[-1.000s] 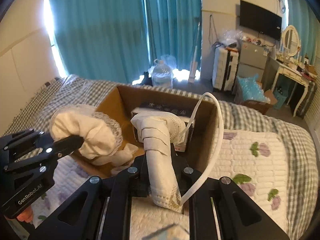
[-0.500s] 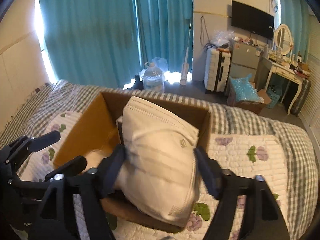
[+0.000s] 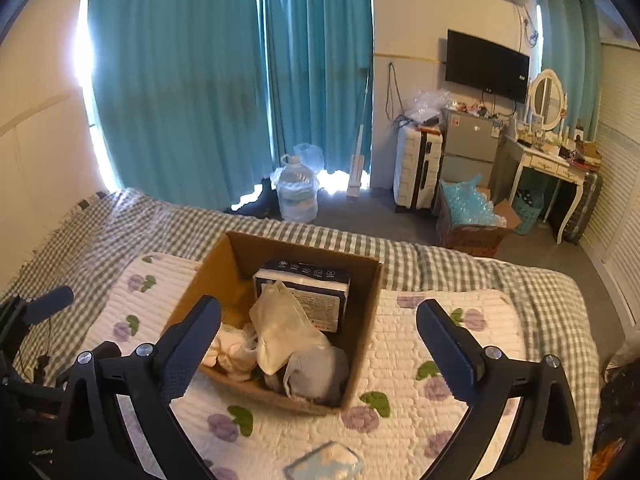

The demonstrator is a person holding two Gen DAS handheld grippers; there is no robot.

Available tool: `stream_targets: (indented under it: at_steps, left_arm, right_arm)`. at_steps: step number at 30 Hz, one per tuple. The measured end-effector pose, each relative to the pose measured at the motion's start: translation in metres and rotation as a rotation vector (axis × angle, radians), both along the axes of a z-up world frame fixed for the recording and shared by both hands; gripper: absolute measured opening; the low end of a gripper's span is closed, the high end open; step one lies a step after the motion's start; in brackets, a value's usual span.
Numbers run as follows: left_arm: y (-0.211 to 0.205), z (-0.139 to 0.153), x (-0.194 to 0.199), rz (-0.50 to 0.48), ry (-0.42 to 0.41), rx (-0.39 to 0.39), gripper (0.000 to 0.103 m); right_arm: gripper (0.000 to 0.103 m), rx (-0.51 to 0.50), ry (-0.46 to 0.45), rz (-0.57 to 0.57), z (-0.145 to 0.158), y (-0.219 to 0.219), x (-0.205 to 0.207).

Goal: Organize soft objects
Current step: 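Grasp a small white item with the right gripper while the left grasps the light-blue tissue pack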

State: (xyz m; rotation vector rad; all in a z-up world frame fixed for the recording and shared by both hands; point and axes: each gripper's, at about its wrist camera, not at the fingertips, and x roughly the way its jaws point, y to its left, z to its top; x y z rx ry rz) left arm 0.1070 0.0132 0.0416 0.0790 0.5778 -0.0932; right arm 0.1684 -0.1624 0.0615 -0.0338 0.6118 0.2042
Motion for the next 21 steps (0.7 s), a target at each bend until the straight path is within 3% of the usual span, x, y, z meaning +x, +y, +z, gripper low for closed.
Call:
stream_targets:
  at_steps: [6,9,12,17,21]
  left_arm:
    - [-0.016,0.019,-0.043,-0.022,-0.034,-0.005,0.088]
    - [-0.029,0.027,-0.062,-0.043,-0.041,-0.027,0.100]
    - [-0.043,0.030,-0.079,-0.063,-0.059,-0.053,0.103]
    - [-0.062,0.019,-0.084,-0.090,-0.022,-0.076,0.103]
    - [-0.076,-0.005,-0.081,-0.093,0.021,-0.074,0.103]
  right_arm:
    - [0.101,-0.066,-0.044,-0.033,0.032,-0.019,-0.057]
    - [0.103,-0.085,-0.057,-0.047,0.044,-0.034,-0.085]
    - [0.103,-0.103,-0.051,-0.048,0.048,-0.048,-0.110]
    - [0.103,-0.134,-0.034,-0.062,0.032,-0.073,-0.136]
    - [0.103,-0.142,0.020,-0.062,-0.007,-0.085,-0.140]
